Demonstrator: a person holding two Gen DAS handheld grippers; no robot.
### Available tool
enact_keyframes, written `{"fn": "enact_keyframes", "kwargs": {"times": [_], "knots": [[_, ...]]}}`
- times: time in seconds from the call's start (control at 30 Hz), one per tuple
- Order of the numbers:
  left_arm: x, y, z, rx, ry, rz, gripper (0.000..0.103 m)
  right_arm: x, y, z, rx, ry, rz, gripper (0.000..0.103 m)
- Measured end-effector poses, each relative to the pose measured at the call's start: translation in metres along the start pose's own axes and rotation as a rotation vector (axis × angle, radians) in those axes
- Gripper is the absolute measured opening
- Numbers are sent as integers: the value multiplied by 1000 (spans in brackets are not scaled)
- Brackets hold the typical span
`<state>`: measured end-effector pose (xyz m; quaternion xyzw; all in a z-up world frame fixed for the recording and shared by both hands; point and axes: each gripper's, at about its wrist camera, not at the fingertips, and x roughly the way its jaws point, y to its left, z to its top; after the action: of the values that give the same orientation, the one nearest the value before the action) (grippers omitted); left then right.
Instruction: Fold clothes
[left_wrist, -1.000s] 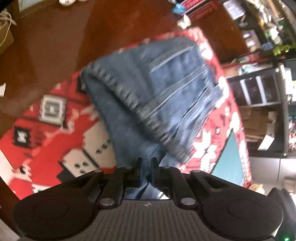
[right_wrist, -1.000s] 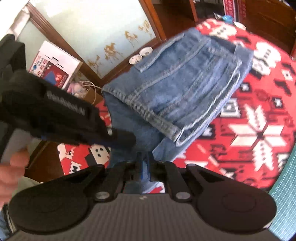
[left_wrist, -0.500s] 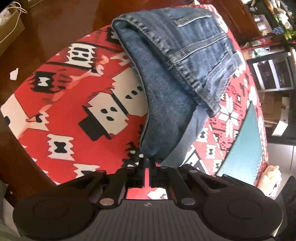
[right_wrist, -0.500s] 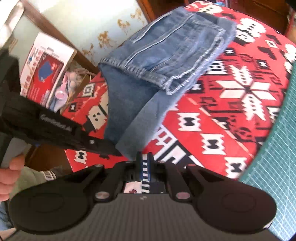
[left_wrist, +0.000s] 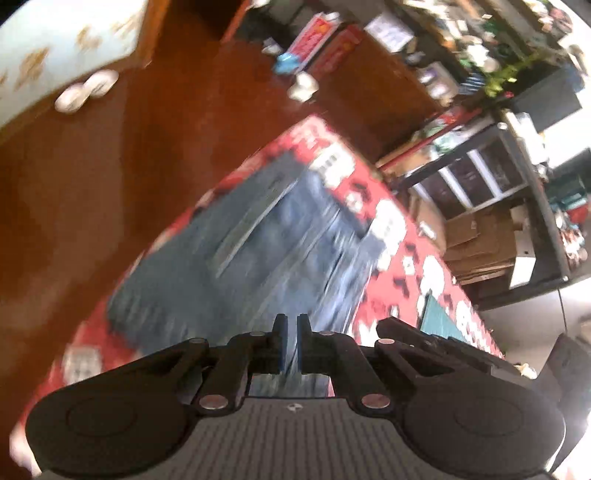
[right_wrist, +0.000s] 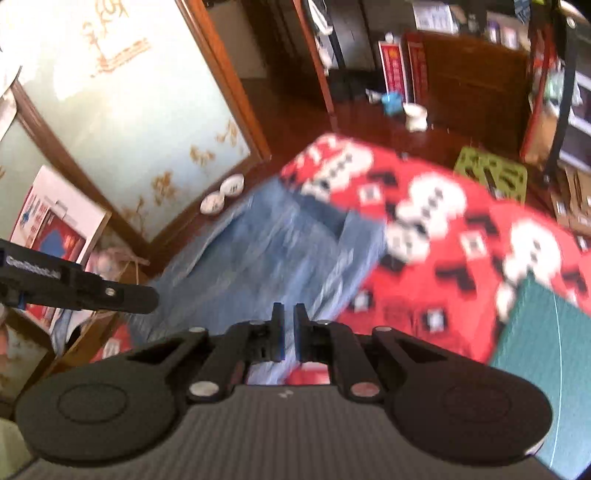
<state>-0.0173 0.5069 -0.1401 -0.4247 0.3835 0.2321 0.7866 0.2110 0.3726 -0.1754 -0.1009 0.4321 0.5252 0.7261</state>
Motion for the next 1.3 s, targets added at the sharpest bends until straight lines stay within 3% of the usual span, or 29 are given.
{"fn": "enact_keyframes", "kwargs": {"times": [0.13, 0.3, 0.6, 0.83, 1.07, 1.23, 1.3], "knots": [[33, -4, 32, 106, -31, 16, 3, 28, -2, 23, -28, -27, 5, 7], [69, -4, 62, 149, -22, 23, 3, 61, -3, 34, -20, -17, -12, 7], [109, -10, 87, 237, 17, 45, 3, 98, -19, 40, 48, -20, -46, 7], [121, -24, 99, 306, 17, 44, 2, 103, -39, 49, 115, -45, -110, 0], [140, -30, 114, 313, 26, 47, 2, 91, -56, 56, 124, -73, -113, 2], [128, -41, 110, 312, 29, -49, 3, 62, -70, 54, 162, -119, -118, 3], [125, -47, 102, 323, 56, -103, 3, 49, -62, 47, 90, -118, -91, 3]]}}
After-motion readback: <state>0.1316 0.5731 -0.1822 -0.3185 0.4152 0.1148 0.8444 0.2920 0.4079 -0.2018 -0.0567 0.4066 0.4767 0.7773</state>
